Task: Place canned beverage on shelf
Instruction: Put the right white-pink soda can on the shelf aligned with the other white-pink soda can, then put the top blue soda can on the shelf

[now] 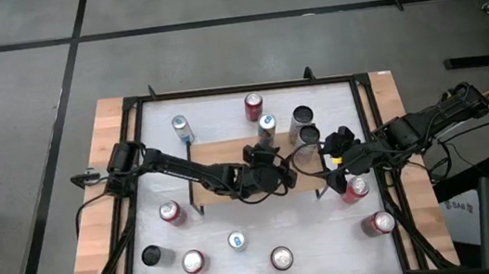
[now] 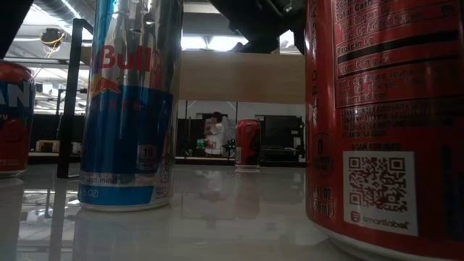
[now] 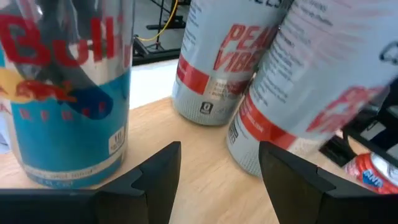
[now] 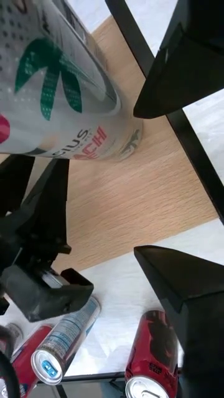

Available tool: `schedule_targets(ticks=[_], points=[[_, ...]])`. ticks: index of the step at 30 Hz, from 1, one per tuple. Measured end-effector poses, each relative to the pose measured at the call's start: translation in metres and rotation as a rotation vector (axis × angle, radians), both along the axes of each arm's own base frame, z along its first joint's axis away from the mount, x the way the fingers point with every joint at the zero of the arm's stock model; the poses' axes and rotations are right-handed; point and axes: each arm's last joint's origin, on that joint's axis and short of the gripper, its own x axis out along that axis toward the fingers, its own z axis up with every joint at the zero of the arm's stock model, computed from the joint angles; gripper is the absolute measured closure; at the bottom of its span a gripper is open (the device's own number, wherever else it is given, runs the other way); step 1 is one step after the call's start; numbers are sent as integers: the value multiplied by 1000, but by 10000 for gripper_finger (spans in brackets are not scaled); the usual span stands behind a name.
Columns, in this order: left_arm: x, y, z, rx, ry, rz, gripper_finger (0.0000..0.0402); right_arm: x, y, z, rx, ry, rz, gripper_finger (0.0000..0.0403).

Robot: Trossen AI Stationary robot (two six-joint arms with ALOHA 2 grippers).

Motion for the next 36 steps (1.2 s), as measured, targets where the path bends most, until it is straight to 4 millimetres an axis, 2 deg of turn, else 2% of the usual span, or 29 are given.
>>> schedule_targets(ticks=[4,8,13,19,25,31,36], points=[[-3,-6,1,6,16,-16,190,0,0,0,0,0,0,61],[-10,-11,20,25,15,-54,190,0,0,0,1,0,0,61],[-29,-16,51,33,47,-156,190,0,0,0,9,3,5,61],[-67,-8,101,29,103,-275,190,0,1,0,15,5,10,61],[-116,7,147,104,157,-318,190,0,1,0,16,4,9,61],[-162,17,184,113,107,-324,190,0,1,0,17,3,9,61],[-191,22,204,100,46,-349,190,0,1,0,17,3,9,61]])
